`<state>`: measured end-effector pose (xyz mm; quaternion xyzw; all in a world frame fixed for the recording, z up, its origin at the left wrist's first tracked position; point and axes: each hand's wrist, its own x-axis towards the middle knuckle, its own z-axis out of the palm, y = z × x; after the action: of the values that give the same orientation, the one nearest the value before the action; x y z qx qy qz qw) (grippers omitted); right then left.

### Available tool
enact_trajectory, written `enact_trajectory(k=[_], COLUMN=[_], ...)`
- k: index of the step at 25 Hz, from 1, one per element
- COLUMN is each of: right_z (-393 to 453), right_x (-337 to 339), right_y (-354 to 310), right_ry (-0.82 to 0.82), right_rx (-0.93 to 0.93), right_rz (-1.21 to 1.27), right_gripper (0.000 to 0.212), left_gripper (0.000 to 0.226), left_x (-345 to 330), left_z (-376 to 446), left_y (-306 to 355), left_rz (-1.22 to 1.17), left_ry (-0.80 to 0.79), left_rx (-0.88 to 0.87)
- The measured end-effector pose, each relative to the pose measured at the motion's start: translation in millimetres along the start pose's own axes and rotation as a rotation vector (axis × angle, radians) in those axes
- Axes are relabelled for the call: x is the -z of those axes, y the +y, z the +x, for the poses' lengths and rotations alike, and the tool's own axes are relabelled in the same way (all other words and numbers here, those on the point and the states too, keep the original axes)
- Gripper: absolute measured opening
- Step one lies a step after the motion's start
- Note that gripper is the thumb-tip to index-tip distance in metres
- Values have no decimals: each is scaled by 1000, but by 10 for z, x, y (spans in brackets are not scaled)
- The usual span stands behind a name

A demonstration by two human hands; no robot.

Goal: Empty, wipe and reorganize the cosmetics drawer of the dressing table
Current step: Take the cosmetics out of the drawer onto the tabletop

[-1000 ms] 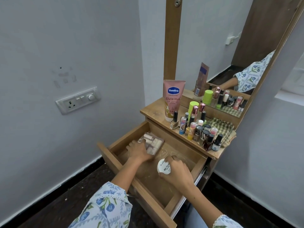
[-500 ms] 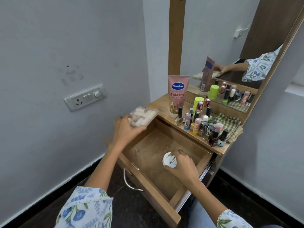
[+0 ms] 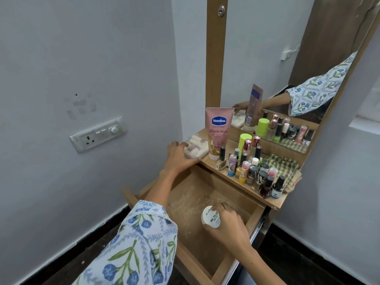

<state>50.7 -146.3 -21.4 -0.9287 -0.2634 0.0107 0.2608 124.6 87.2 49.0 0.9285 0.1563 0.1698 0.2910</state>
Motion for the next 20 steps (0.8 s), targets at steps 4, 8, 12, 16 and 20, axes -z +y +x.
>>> enact_trajectory(k=[4,8,12,16,20], right_z=[9,-9,-35,-43,99], right_x=[-16,16,63,122,197], right_y=[-4,-13,-37,-69,-274], right_ry=[-5,-22,-37,-50,-37], right_rx=[-28,-28,-13,-4,86], right_rz=[27,62,62,99,86], right_gripper=[52,43,44,45,45], left_gripper=[70,85,78,64,65], left_x=[-182,-244,-156,54,232], left_z=[111,-85,-310,-766,-1291], left_y=[29,107,248,-135,-512], left_rz=[33,-179,-176,164,358], left_ry=[-185,-159,-17,-195,-183], left_rx=[-26,-36,-6,-78,-29])
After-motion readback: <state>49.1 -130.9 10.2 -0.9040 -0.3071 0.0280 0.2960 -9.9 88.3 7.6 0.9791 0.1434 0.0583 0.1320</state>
